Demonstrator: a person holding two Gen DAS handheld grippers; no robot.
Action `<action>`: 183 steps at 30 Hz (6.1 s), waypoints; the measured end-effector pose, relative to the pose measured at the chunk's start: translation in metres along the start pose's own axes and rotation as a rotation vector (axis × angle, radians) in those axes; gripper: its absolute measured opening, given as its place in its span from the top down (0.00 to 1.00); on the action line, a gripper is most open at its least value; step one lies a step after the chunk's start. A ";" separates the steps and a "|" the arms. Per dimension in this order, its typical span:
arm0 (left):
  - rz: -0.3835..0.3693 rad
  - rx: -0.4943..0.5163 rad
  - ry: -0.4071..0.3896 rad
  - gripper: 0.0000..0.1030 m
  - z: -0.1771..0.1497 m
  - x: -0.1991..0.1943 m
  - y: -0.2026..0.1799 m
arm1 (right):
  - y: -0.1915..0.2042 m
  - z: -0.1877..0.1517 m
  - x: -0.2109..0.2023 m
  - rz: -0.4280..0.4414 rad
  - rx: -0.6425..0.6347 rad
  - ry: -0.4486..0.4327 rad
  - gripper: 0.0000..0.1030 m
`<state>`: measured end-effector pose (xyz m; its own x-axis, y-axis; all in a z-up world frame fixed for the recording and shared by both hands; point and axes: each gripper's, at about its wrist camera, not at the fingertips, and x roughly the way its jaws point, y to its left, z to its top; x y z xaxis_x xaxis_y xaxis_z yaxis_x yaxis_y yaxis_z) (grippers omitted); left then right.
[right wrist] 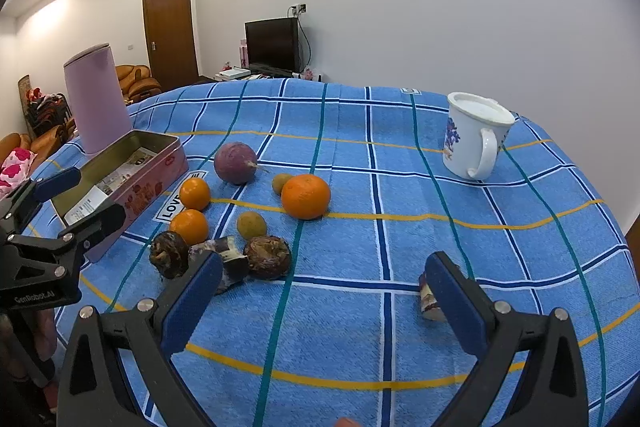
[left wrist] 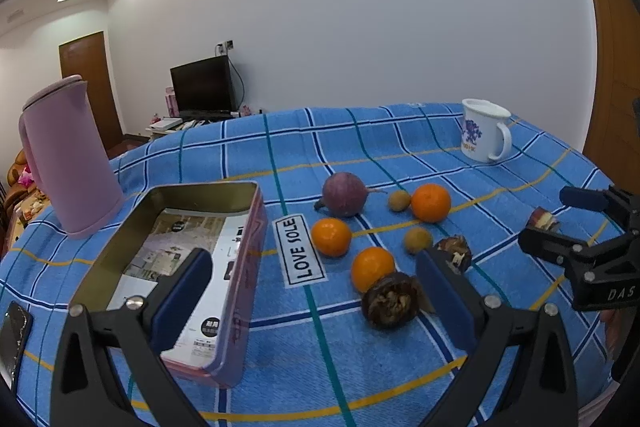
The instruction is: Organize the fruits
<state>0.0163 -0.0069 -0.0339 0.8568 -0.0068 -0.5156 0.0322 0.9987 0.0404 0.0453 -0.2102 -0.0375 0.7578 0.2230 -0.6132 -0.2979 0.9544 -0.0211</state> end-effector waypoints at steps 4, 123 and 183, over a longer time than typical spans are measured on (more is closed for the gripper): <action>0.000 0.002 0.015 0.00 -0.002 0.004 -0.001 | -0.003 -0.002 0.002 -0.007 0.002 0.006 0.01; -0.039 -0.071 0.002 0.67 0.004 0.009 0.044 | 0.070 0.039 0.036 0.200 -0.077 -0.026 0.60; 0.137 -0.169 0.086 0.67 0.004 0.038 0.168 | 0.214 0.076 0.102 0.363 -0.224 0.046 0.60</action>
<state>0.0563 0.1600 -0.0433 0.7997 0.1267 -0.5868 -0.1742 0.9844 -0.0249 0.1031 0.0319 -0.0442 0.5553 0.5222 -0.6473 -0.6631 0.7477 0.0344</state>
